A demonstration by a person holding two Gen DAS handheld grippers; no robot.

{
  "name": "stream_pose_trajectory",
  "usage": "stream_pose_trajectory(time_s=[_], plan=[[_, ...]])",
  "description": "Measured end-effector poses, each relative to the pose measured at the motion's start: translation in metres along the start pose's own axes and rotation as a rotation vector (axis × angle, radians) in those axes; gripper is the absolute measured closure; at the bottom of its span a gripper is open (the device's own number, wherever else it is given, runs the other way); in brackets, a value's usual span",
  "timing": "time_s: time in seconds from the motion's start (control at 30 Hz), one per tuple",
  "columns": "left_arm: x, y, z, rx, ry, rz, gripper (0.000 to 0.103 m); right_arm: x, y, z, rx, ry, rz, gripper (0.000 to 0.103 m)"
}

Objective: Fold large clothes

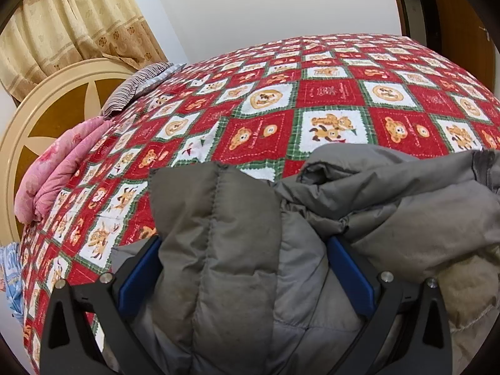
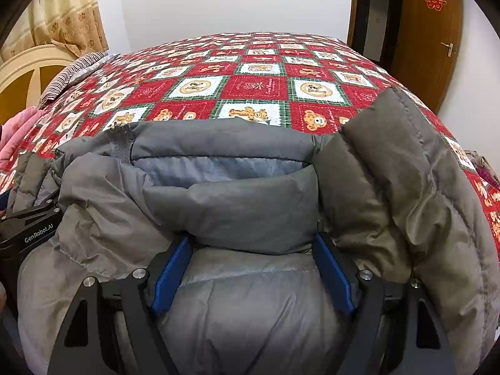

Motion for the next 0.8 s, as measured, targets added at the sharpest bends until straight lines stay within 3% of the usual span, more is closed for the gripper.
stream_pose_trajectory(time_s=[0.17,0.23,0.37,0.5,0.6,0.8], plan=[[0.000,0.008,-0.013,-0.046,0.011,0.003,0.000,-0.002,0.001,-0.003,0.014,0.033,-0.020,0.024],[-0.001,0.014,-0.033,-0.016,-0.004,-0.027,0.000,-0.003,0.000,-0.012,0.026,0.035,-0.008,0.024],[-0.004,0.014,-0.071,0.030,-0.096,-0.059,0.000,-0.011,0.011,-0.048,0.014,-0.062,0.037,0.023],[0.007,-0.004,-0.049,-0.022,-0.044,0.002,0.000,-0.012,0.049,-0.045,-0.019,-0.049,-0.050,0.023],[0.010,-0.003,-0.033,0.012,-0.006,-0.033,0.000,-0.002,0.051,-0.022,-0.002,-0.007,-0.050,0.023],[0.012,-0.007,-0.023,0.032,0.013,-0.038,0.000,0.002,0.052,-0.012,0.013,-0.012,-0.060,0.019]])
Point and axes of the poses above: each gripper's, at about its wrist camera, not at the fingertips, and z roughly the way its jaws point, y to its left, x to its underside, the point moved 7 cm from there along z, roughly the way its jaws point, and after that the axes turned 2 degrees about y, right-handed, at the moved point
